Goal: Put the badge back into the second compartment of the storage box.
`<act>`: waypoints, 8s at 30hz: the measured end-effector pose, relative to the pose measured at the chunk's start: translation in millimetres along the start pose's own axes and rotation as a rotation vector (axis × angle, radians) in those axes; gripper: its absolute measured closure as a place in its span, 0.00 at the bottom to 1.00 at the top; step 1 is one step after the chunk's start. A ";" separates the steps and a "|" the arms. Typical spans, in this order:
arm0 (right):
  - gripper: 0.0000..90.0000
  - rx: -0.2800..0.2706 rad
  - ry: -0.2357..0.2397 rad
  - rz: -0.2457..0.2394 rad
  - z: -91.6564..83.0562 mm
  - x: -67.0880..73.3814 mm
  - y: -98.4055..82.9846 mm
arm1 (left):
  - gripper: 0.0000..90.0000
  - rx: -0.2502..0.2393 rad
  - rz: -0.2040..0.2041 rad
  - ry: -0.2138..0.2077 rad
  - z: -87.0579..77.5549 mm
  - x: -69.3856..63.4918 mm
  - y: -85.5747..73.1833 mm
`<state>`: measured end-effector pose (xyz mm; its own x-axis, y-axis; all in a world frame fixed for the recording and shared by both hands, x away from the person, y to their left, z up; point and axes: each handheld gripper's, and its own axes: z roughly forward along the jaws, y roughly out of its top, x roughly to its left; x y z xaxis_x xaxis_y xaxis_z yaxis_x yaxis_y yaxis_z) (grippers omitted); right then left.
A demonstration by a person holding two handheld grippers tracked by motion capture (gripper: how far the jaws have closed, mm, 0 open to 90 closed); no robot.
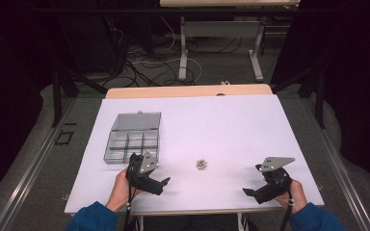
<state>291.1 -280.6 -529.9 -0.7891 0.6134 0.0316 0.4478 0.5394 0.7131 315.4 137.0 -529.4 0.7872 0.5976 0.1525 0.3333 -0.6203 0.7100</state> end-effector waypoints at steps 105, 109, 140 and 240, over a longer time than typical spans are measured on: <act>0.00 0.024 0.009 0.014 0.9 -0.7 -7.5 | 0.65 -0.018 -0.011 -0.227 110.5 -31.0 68.2; 0.00 0.013 0.005 0.015 1.8 -0.2 -7.9 | 0.65 -0.017 -0.004 -0.226 110.0 -31.2 68.4; 0.00 0.029 0.009 0.007 0.6 0.2 -8.0 | 0.65 -0.038 0.006 -0.212 97.1 -28.0 71.1; 0.00 0.056 -0.003 0.001 3.8 1.5 -9.8 | 0.65 -0.044 -0.167 0.027 5.9 45.6 29.2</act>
<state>287.2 -282.8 -539.5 -0.7873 0.6158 0.0305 0.4718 0.5699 0.6728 364.0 143.1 -505.8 0.7082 0.7044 0.0479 0.4349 -0.4888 0.7563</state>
